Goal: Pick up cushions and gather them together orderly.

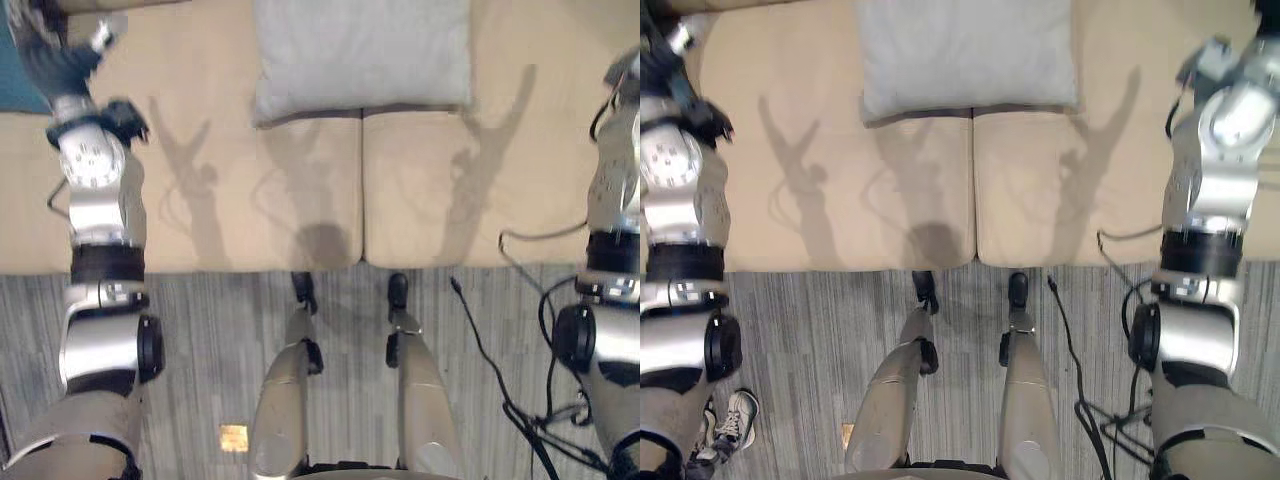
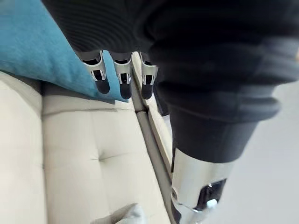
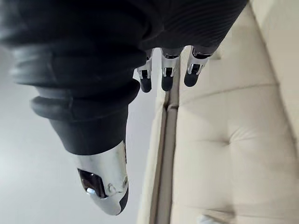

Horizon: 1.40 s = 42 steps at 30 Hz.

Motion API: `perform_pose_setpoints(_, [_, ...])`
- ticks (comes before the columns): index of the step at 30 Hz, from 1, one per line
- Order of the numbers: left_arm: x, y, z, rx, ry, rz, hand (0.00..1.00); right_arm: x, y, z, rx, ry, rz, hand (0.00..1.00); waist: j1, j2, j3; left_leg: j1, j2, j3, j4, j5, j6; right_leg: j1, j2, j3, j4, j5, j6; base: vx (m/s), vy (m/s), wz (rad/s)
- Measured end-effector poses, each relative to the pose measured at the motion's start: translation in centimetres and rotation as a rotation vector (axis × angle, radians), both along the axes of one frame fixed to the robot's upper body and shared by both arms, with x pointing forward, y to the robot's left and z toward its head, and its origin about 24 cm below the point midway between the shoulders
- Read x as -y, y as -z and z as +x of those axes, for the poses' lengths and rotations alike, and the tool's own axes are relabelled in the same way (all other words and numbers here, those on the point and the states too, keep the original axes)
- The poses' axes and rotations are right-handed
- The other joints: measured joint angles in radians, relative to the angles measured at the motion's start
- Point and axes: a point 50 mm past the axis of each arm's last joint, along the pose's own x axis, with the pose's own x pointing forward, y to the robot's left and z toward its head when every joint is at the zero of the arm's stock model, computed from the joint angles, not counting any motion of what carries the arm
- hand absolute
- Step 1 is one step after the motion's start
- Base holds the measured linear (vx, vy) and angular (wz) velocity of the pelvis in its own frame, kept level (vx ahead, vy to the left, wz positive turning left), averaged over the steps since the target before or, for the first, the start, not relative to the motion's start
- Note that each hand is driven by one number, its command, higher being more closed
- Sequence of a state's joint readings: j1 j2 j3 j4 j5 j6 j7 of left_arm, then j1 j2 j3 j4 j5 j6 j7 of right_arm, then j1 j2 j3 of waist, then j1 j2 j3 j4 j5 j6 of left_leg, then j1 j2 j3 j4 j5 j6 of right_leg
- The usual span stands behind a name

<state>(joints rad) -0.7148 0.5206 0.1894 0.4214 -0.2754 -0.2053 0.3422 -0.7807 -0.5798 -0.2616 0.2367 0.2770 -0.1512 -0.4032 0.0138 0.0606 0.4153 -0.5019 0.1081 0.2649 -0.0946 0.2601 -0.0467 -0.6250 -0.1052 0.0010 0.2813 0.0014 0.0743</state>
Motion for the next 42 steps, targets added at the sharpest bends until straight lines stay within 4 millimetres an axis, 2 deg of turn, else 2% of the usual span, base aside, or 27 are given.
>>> perform_pose_setpoints(2, [1.6, 7.0, -1.3, -0.159, 0.064, -0.051, 0.0, -0.1, 6.1, -0.7, -0.145, -0.029, 0.02, 0.0, -0.003, -0.002, -0.005, 0.046, -0.002, 0.002, 0.0, -0.018, 0.016, 0.041, -0.001, -0.001, 0.01, -0.02, 0.001, 0.05, -0.087, 0.03])
perform_pose_setpoints(4, [3.4, 12.1, -2.8, -0.295, 0.13, -0.075, 0.0, -0.8, 10.8, -1.6, -0.266, -0.07, 0.039, 0.0, -0.002, -0.005, -0.012, 0.075, -0.003, 0.005, 0.0, -0.03, 0.014, 0.067, -0.002, 0.001, 0.016, -0.034, 0.001, 0.07, -0.074, 0.0])
perform_pose_setpoints(5, [5.1, 16.2, -4.5, -0.42, 0.188, -0.1, 0.0, -1.6, 15.2, -2.7, -0.392, -0.104, 0.076, 0.0, 0.001, -0.006, -0.032, 0.097, -0.003, 0.007, 0.0, -0.039, 0.013, 0.087, -0.002, 0.001, 0.016, -0.045, 0.0, 0.1, -0.072, -0.01])
perform_pose_setpoints(6, [5.7, 17.7, -5.3, -0.468, 0.206, -0.109, 0.0, -1.9, 16.9, -3.2, -0.444, -0.114, 0.087, 0.0, 0.002, -0.006, -0.044, 0.104, -0.003, 0.007, 0.0, -0.043, 0.013, 0.094, -0.002, 0.001, 0.016, -0.05, 0.001, 0.13, -0.085, -0.01])
perform_pose_setpoints(8, [7.3, 23.4, -9.7, -0.672, 0.265, -0.147, 0.0, -3.6, 23.8, -6.4, -0.693, -0.162, 0.1, 0.0, 0.001, -0.008, -0.087, 0.157, -0.005, 0.01, 0.001, -0.063, 0.005, 0.147, 0.001, 0.001, 0.015, -0.071, -0.001, 0.13, -0.064, -0.02])
perform_pose_setpoints(10, [7.4, 26.2, -12.7, -0.795, 0.272, -0.161, 0.0, -4.0, 28.3, -9.1, -0.886, -0.163, 0.096, 0.0, 0.001, -0.01, -0.125, 0.202, -0.007, 0.01, 0.001, -0.074, 0.001, 0.195, 0.005, -0.001, 0.004, -0.083, 0.0, 0.11, -0.048, -0.03])
perform_pose_setpoints(11, [7.3, 27.1, -13.5, -0.836, 0.269, -0.166, 0.0, -4.0, 29.7, -10.0, -0.957, -0.157, 0.089, 0.0, 0.0, -0.01, -0.143, 0.214, -0.007, 0.008, 0.002, -0.078, -0.001, 0.212, 0.005, -0.004, -0.001, -0.086, 0.0, 0.12, -0.041, -0.01])
perform_pose_setpoints(12, [7.0, 28.9, -15.3, -0.925, 0.255, -0.189, 0.0, -3.8, 32.7, -12.3, -1.113, -0.142, 0.074, 0.0, 0.0, -0.014, -0.182, 0.241, -0.005, 0.007, 0.012, -0.093, -0.001, 0.245, 0.007, -0.009, -0.012, -0.091, 0.0, 0.11, -0.033, 0.0])
perform_pose_setpoints(14, [6.5, 30.8, -17.1, -1.018, 0.227, -0.22, 0.0, -3.7, 34.9, -14.3, -1.232, -0.138, 0.084, 0.0, -0.001, -0.017, -0.215, 0.268, -0.004, 0.007, 0.016, -0.105, -0.003, 0.283, 0.007, -0.011, -0.032, -0.092, 0.0, 0.11, -0.025, -0.04])
perform_pose_setpoints(15, [6.1, 32.5, -18.8, -1.116, 0.203, -0.24, 0.0, -3.7, 36.7, -16.1, -1.326, -0.128, 0.108, 0.0, -0.004, -0.022, -0.239, 0.3, -0.004, 0.008, 0.017, -0.115, -0.002, 0.321, 0.007, -0.011, -0.048, -0.092, 0.001, 0.07, -0.008, -0.06])
perform_pose_setpoints(16, [6.0, 33.0, -19.3, -1.148, 0.194, -0.247, 0.0, -3.7, 37.3, -16.8, -1.357, -0.126, 0.125, 0.0, -0.004, -0.025, -0.247, 0.312, -0.005, 0.008, 0.017, -0.119, -0.003, 0.335, 0.006, -0.011, -0.056, -0.092, 0.002, 0.08, -0.003, -0.06])
perform_pose_setpoints(18, [5.8, 34.9, -21.8, -1.275, 0.173, -0.268, 0.0, -3.7, 39.8, -19.5, -1.49, -0.138, 0.195, 0.0, -0.004, -0.042, -0.278, 0.371, -0.007, 0.009, 0.003, -0.128, -0.005, 0.399, 0.006, -0.012, -0.085, -0.093, 0.003, 0.05, 0.007, -0.03])
perform_pose_setpoints(22, [5.6, 36.5, -23.8, -1.394, 0.16, -0.283, 0.0, -3.9, 42.0, -21.9, -1.628, -0.146, 0.265, 0.0, -0.008, -0.065, -0.308, 0.421, -0.011, 0.008, 0.001, -0.136, -0.007, 0.458, 0.0, -0.021, -0.111, -0.094, 0.005, 0.02, 0.015, 0.05])
perform_pose_setpoints(24, [5.5, 36.7, -24.2, -1.42, 0.162, -0.282, 0.0, -4.0, 42.5, -22.5, -1.666, -0.156, 0.283, 0.0, -0.007, -0.073, -0.323, 0.433, -0.014, 0.01, 0.0, -0.138, -0.005, 0.466, -0.002, -0.016, -0.112, -0.092, 0.007, 0.0, 0.01, -0.05])
perform_pose_setpoints(28, [5.1, 36.6, -23.6, -1.42, 0.17, -0.254, 0.0, -4.3, 42.3, -20.4, -1.655, -0.181, 0.237, 0.0, -0.002, -0.08, -0.305, 0.437, -0.012, 0.072, 0.007, -0.143, 0.002, 0.446, 0.006, 0.047, -0.132, -0.046, 0.019, -0.05, 0.019, -0.44])
perform_pose_setpoints(30, [4.2, 35.8, -22.0, -1.38, 0.168, -0.21, 0.0, -4.7, 41.8, -18.8, -1.618, -0.204, 0.213, 0.0, -0.001, -0.09, -0.295, 0.37, 0.002, 0.1, 0.083, -0.165, 0.012, 0.406, 0.009, 0.07, -0.129, -0.011, 0.029, -0.1, -0.009, -0.42])
perform_pose_setpoints(31, [3.7, 34.9, -20.6, -1.332, 0.168, -0.18, 0.0, -4.8, 41.4, -18.3, -1.593, -0.207, 0.202, 0.0, -0.003, -0.097, -0.284, 0.32, 0.021, 0.1, 0.154, -0.18, 0.023, 0.382, 0.015, 0.078, -0.128, 0.022, 0.038, -0.1, -0.024, -0.29])
perform_pose_setpoints(32, [3.6, 34.1, -19.5, -1.282, 0.163, -0.164, 0.0, -4.7, 41.0, -17.7, -1.57, -0.207, 0.19, 0.0, 0.007, -0.084, -0.274, 0.284, 0.07, 0.104, 0.2, -0.198, 0.039, 0.366, 0.033, 0.081, -0.12, 0.051, 0.052, -0.16, -0.025, -0.22])
perform_pose_setpoints(33, [3.5, 33.1, -18.2, -1.222, 0.165, -0.135, 0.0, -5.0, 40.4, -16.8, -1.531, -0.219, 0.171, 0.0, 0.001, -0.081, -0.249, 0.267, 0.098, 0.092, 0.246, -0.209, 0.044, 0.302, 0.027, 0.02, 0.172, -0.068, -0.026, -0.12, -0.013, -0.05])
perform_pose_setpoints(34, [3.5, 33.0, -18.0, -1.218, 0.168, -0.128, 0.0, -5.0, 40.4, -17.0, -1.534, -0.22, 0.169, 0.0, 0.001, -0.073, -0.242, 0.267, 0.1, 0.082, 0.258, -0.216, 0.05, 0.297, 0.017, 0.012, 0.281, -0.111, -0.019, -0.15, -0.088, 0.28])
perform_pose_setpoints(35, [3.5, 32.9, -17.8, -1.207, 0.168, -0.129, 0.0, -5.3, 40.7, -17.5, -1.551, -0.234, 0.161, 0.0, 0.002, -0.09, -0.25, 0.264, 0.1, 0.061, 0.279, -0.217, 0.051, 0.314, -0.008, 0.013, 0.475, -0.176, 0.011, -0.1, -0.124, 0.31])
perform_pose_setpoints(37, [3.5, 32.6, -17.6, -1.192, 0.167, -0.135, 0.0, -5.9, 40.9, -17.6, -1.563, -0.26, 0.144, 0.0, 0.009, -0.111, -0.262, 0.237, 0.101, 0.039, 0.303, -0.203, 0.035, 0.361, -0.033, 0.028, 0.579, -0.209, 0.047, -0.15, -0.21, 0.28])
perform_pose_setpoints(38, [3.5, 32.6, -17.6, -1.19, 0.166, -0.138, 0.0, -6.1, 40.8, -17.5, -1.561, -0.268, 0.134, 0.0, 0.01, -0.119, -0.266, 0.217, 0.102, 0.032, 0.316, -0.196, 0.027, 0.377, -0.038, 0.034, 0.58, -0.213, 0.05, -0.25, -0.338, 0.06])
perform_pose_setpoints(39, [4.3, 32.7, -17.1, -1.18, 0.171, -0.162, 0.0, -5.7, 40.3, -16.5, -1.538, -0.263, 0.112, 0.0, 0.038, -0.111, -0.259, 0.171, 0.133, 0.027, 0.332, -0.152, 0.0, 0.395, -0.003, 0.021, 0.486, -0.311, 0.065, -0.24, -0.287, -0.09])
perform_pose_setpoints(40, [4.7, 32.8, -17.2, -1.182, 0.179, -0.174, 0.0, -5.5, 40.2, -16.4, -1.535, -0.258, 0.108, 0.0, 0.046, -0.098, -0.26, 0.163, 0.145, 0.026, 0.324, -0.137, 0.003, 0.396, 0.01, 0.016, 0.461, -0.326, 0.052, -0.32, -0.337, -0.32])
perform_pose_setpoints(41, [5.7, 33.2, -17.4, -1.189, 0.202, -0.192, 0.0, -5.2, 40.0, -16.3, -1.528, -0.241, 0.102, 0.0, 0.062, -0.079, -0.263, 0.145, 0.165, 0.031, 0.297, -0.107, 0.008, 0.398, 0.033, -0.009, 0.398, -0.369, 0.028, -0.3, -0.268, -0.27])
perform_pose_setpoints(42, [6.4, 33.4, -17.6, -1.197, 0.224, -0.203, 0.0, -5.1, 39.8, -15.9, -1.514, -0.23, 0.097, 0.0, 0.055, -0.069, -0.261, 0.127, 0.172, 0.026, 0.255, -0.081, -0.021, 0.398, 0.044, -0.032, 0.347, -0.419, -0.003, -0.32, -0.272, -0.19])
